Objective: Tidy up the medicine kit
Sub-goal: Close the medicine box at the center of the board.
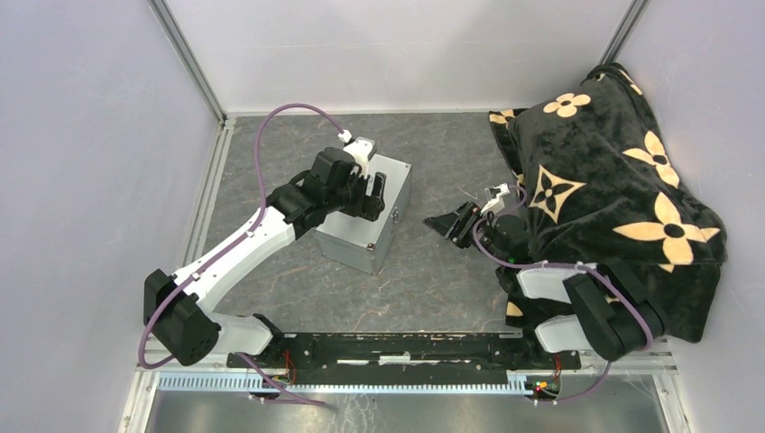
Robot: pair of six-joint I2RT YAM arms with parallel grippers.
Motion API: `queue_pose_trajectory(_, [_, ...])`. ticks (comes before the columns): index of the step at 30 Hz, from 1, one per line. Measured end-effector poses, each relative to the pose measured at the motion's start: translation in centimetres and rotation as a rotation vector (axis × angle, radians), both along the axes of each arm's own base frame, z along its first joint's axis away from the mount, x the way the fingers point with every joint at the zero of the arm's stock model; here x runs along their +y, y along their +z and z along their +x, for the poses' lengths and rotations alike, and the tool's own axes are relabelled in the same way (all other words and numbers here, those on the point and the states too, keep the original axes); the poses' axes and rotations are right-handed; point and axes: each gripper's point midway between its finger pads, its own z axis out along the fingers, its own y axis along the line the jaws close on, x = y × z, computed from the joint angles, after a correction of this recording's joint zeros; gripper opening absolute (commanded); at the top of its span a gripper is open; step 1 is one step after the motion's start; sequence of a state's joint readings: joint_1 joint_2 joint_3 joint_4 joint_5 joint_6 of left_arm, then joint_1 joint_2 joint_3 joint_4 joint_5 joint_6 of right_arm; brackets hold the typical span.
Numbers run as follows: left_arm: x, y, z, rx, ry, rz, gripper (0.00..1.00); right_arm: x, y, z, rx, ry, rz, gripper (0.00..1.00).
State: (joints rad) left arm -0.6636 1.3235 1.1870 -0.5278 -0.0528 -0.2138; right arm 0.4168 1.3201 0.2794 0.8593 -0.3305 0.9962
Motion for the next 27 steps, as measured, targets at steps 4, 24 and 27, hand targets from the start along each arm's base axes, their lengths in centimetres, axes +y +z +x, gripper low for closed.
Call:
queue_pose_trajectory(4, [0.2,-0.8,0.2,0.000,0.005,0.015,0.81,1.0,0.1,0.1,0.055,0.002,0.125,0.78])
queue_pose_trajectory(24, [1.4,-2.6,1.3,-0.064,0.068,0.068,0.76,6.4,-1.1,1.9,0.223,0.027,0.409,0.68])
queue_pose_trajectory(27, [1.6,-2.7,1.4,-0.070,0.077,0.073,0.76,6.5,-1.0,2.0,0.227,0.018,0.422,0.62])
